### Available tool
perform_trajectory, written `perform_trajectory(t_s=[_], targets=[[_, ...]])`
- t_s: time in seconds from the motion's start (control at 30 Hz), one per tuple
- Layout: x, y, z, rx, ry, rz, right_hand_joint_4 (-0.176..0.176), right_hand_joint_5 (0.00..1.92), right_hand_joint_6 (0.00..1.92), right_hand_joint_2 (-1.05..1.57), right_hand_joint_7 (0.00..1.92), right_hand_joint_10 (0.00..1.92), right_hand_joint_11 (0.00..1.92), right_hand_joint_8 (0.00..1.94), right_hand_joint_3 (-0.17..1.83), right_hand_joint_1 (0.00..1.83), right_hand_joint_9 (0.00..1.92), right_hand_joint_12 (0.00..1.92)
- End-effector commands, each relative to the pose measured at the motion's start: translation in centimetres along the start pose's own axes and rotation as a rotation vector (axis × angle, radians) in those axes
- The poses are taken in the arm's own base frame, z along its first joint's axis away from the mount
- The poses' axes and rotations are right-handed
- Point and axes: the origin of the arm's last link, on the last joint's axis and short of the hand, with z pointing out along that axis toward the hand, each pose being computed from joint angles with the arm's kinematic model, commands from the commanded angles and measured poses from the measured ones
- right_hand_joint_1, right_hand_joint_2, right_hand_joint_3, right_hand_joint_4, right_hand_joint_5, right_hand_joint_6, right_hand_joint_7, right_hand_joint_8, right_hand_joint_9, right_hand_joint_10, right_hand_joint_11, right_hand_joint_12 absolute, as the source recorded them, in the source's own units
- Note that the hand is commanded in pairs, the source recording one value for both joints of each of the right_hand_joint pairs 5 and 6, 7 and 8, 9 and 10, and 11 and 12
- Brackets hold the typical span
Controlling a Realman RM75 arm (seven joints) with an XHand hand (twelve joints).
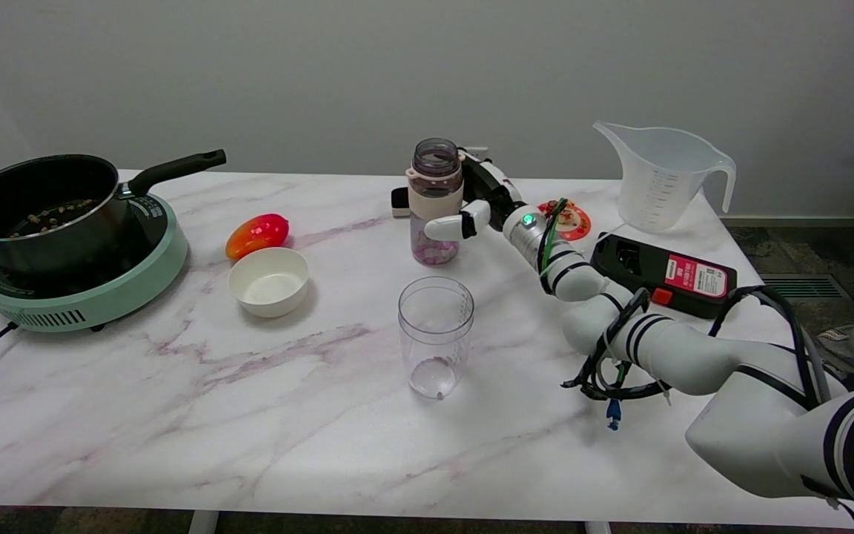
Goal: Pick up the bottle.
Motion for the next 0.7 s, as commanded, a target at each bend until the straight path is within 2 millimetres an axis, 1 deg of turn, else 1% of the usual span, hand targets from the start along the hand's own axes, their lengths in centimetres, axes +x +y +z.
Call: perform_trajectory(t_s=[0.03,0.13,0.17,0.23,0.5,0.57,0.7], targets=[[0.21,0.03,-0.05,-0.002,0.000,-0.001,0.000,0.27,0.27,-0.33,0.72,0.64,0.28,0.72,0.86,1.41,0.64,0.28],[0.34,0.00,-0.01,-0.004,0.003,-0.003,0.000,0.29,0.29,-0.24,0.74,0.70,0.27,0.74,0.79,1.44,0.70,0.27],[0.34,0.02,-0.01,-0.005,0.003,-0.003,0.000,0.31,0.31,-0.18,0.76,0.73,0.29,0.76,0.76,1.45,0.73,0.29],[0.43,-0.02,0.02,-0.005,0.004,-0.005,0.000,0.33,0.33,-0.13,0.77,0.75,0.32,0.77,0.74,1.46,0.75,0.32],[0.53,0.08,0.10,-0.021,0.006,-0.008,0.000,0.47,0.47,0.15,0.90,0.87,0.54,0.90,0.61,1.52,0.87,0.54],[0.53,0.04,0.15,-0.023,0.005,-0.008,0.000,0.52,0.52,0.18,0.94,0.88,0.57,0.94,0.61,1.51,0.88,0.57],[0.64,-0.04,0.22,-0.023,0.007,-0.009,0.000,0.62,0.62,0.18,1.01,0.92,0.60,1.01,0.70,1.49,0.92,0.60]])
